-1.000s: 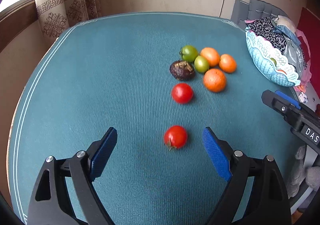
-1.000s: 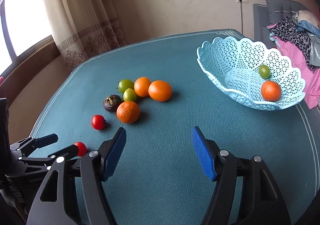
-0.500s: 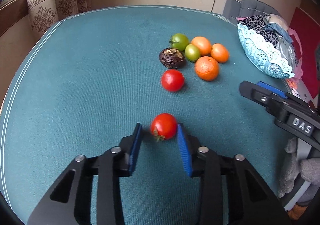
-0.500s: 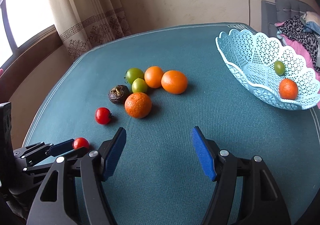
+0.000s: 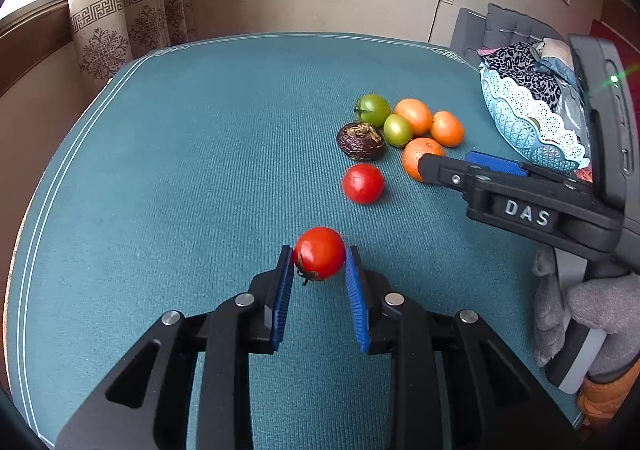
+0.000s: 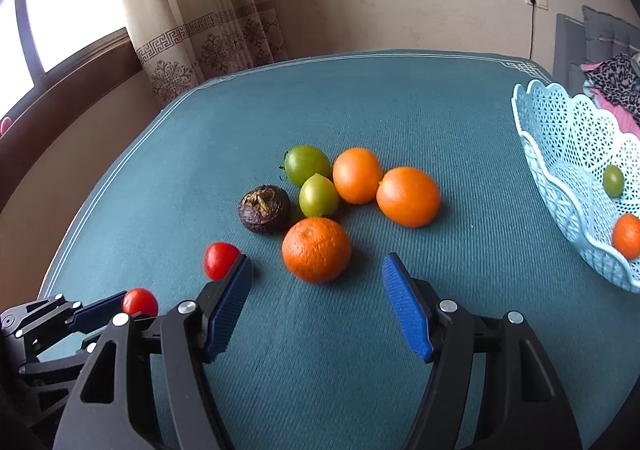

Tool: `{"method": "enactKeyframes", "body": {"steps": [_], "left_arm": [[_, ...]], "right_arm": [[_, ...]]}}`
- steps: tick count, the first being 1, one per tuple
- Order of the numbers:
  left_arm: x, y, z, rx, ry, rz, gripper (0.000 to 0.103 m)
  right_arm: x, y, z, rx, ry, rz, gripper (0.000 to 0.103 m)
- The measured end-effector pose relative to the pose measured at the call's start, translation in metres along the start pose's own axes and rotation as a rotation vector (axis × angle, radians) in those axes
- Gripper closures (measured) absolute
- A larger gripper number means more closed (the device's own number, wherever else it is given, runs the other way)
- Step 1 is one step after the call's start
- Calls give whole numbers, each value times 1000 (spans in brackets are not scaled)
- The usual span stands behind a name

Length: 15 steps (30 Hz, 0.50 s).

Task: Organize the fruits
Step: 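Close right gripper on orange while left gripper holds red tomato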

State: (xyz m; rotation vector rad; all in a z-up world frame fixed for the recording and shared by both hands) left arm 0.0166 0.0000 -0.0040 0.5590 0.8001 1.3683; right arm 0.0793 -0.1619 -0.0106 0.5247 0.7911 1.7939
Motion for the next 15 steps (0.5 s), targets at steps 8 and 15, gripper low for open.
{"method": "enactKeyframes", "body": {"steps": [8, 15], "left_arm": [[2, -1, 0, 4, 5, 3, 76], [0, -3, 2, 7, 6, 14, 76]], "right_arm": [[7, -28, 11, 34, 27, 18, 57], [-2, -24, 7, 20, -5, 27, 62]]}}
Point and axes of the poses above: each gripper's, at about its wrist camera, not at the fingertips, and y roughly against the way its jaws point, x to its left, z to its top, the point moved 5 cm from there along -y, roughly the way its jaws point, and after that the axes turned 10 degrees about y, right-handed, at the moved point
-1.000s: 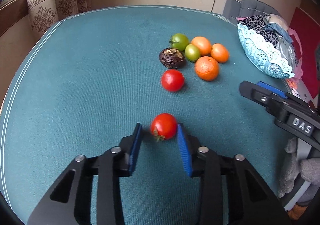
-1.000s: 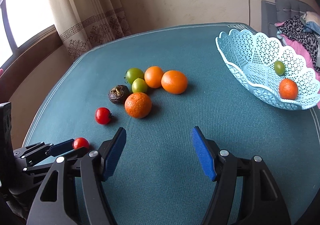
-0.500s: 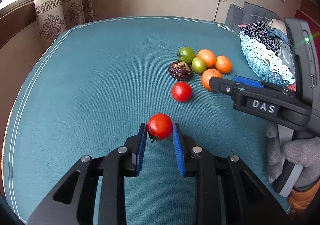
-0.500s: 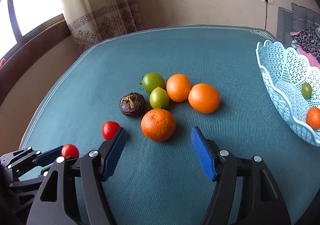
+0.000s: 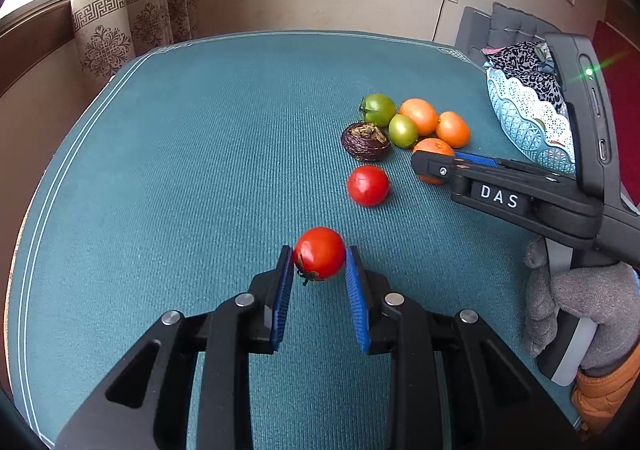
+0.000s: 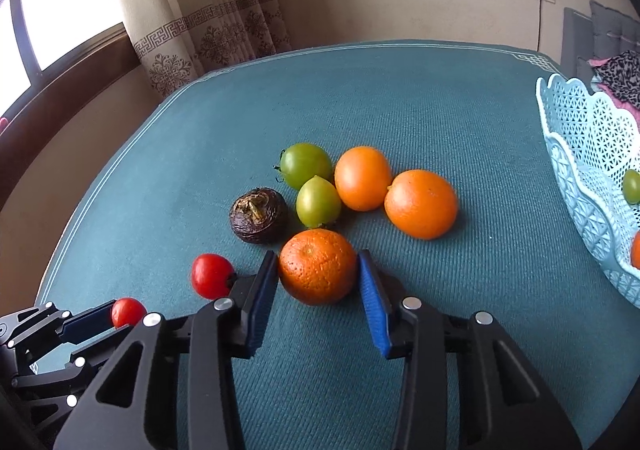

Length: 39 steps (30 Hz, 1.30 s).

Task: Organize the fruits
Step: 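Close right gripper on orange while left gripper holds red tomato, then carry red tomato in left gripper and orange in right gripper to basket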

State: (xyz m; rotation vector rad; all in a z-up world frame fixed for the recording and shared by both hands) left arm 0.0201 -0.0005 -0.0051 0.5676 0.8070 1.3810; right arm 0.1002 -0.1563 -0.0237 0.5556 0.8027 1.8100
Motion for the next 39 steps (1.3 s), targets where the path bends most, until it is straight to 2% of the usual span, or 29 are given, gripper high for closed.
{"method": "enactKeyframes", "body": {"steps": [14, 22, 32, 39], "left_arm": [[-24, 8, 20, -46, -32, -4, 76], [-56, 11, 41, -84, -66, -26, 76], [-109, 7, 59, -106, -123, -76, 76], [-149, 4, 71, -116, -167, -119, 76]], "right_arm": [[-27, 54, -11, -104, -73, 0, 62], [-53, 86, -17, -163, -120, -32, 62], [-105, 129, -13, -259, -199, -156, 62], [-152, 146, -29, -275, -279, -243, 62]]}}
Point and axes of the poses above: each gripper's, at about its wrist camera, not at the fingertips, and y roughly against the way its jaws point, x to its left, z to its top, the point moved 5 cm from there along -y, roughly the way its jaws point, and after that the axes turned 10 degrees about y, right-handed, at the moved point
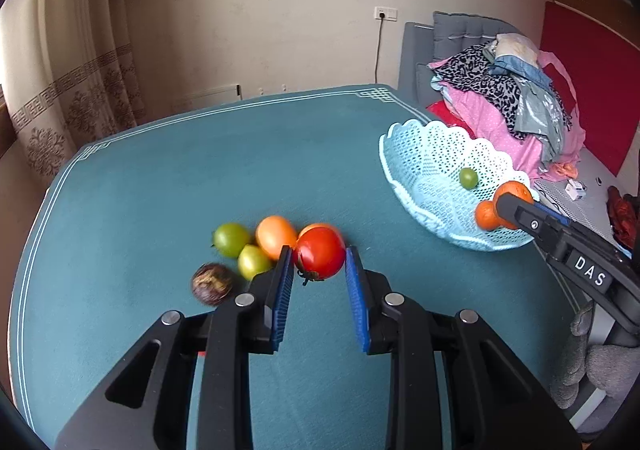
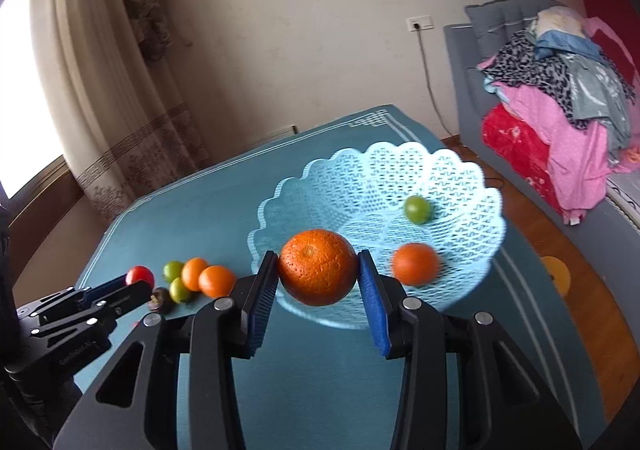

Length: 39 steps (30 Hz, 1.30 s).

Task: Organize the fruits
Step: 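Carry red tomato in left gripper and orange in right gripper to basket, then open right gripper dropping orange in basket while left gripper releases red tomato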

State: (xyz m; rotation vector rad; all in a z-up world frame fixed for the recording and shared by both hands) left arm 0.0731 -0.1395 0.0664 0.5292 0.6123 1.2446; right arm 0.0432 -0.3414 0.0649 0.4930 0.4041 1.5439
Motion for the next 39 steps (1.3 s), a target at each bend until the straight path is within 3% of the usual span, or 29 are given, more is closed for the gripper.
{"method": "enactKeyframes", "body": {"steps": [7, 16, 19, 24, 26, 28, 32, 39], "left_arm": [[-35, -17, 15, 2, -39, -47, 76], [-71, -39, 25, 15, -81, -100, 76], [-82, -47, 27, 23, -86, -120, 76], [-99, -64, 27, 61, -90, -158, 75], [-104, -68, 26, 71, -89, -172, 68], [-103, -71, 26, 68, -81, -163, 30], [-92, -73, 28, 62, -48, -137, 27], [-55, -67, 32, 14, 7, -63, 11]], "right_arm": [[-32, -2, -3, 3, -32, -64, 61], [-50, -2, -7, -17, -74, -82, 60], [-56, 1, -7, -30, -94, -95, 53], [-58, 3, -8, -39, -96, -113, 52], [-60, 4, -9, -40, -104, -119, 52], [-63, 4, -10, -40, -114, -125, 52], [-64, 3, -13, -33, -123, -126, 50], [-54, 2, -15, -25, -119, -104, 41]]}}
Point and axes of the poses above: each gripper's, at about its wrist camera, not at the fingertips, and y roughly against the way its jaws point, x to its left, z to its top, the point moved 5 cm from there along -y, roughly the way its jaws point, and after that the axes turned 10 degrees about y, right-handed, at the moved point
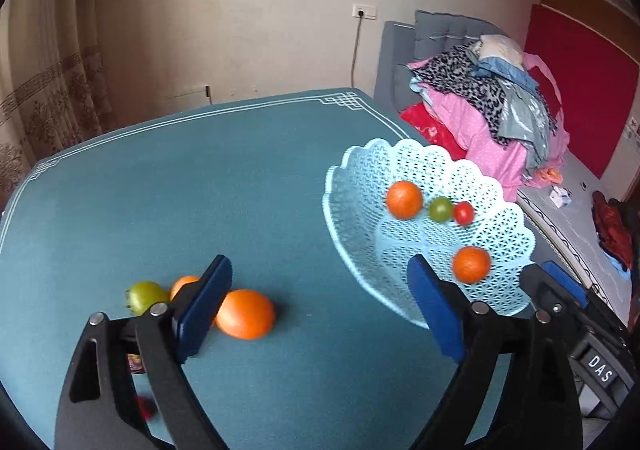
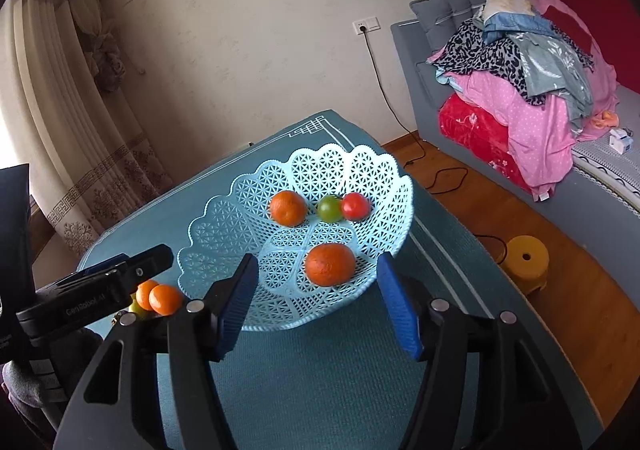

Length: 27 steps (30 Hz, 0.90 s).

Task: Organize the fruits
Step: 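Open right gripper dropping orange in basket while left gripper releases red tomato, then grasp second red tomato with left gripper while right gripper approaches oval orange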

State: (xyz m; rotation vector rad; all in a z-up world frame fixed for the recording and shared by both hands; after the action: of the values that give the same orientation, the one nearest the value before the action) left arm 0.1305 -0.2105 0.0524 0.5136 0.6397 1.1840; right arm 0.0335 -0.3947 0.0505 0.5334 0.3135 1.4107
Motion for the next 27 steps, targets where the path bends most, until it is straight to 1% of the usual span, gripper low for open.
{"method": "enactKeyframes", "body": {"steps": [4, 13, 16, 21, 23, 27], "left_arm": [[24, 11, 2, -21, 17, 41, 6], [81, 37, -1, -37, 85, 118, 6], [103, 46, -8, -37, 111, 146, 6], [134, 50, -27, -7, 143, 203, 5], [143, 49, -36, 12, 152, 212, 5], [162, 46, -52, 43, 188, 217, 5]], "right_arm": [[8, 1, -2, 11, 5, 19, 40], [39, 4, -8, 16, 58, 63, 40], [52, 4, -11, 27, 78, 84, 40], [74, 5, -17, 34, 121, 114, 40], [82, 7, -18, 30, 143, 123, 33], [99, 10, -21, 25, 179, 131, 33]]}}
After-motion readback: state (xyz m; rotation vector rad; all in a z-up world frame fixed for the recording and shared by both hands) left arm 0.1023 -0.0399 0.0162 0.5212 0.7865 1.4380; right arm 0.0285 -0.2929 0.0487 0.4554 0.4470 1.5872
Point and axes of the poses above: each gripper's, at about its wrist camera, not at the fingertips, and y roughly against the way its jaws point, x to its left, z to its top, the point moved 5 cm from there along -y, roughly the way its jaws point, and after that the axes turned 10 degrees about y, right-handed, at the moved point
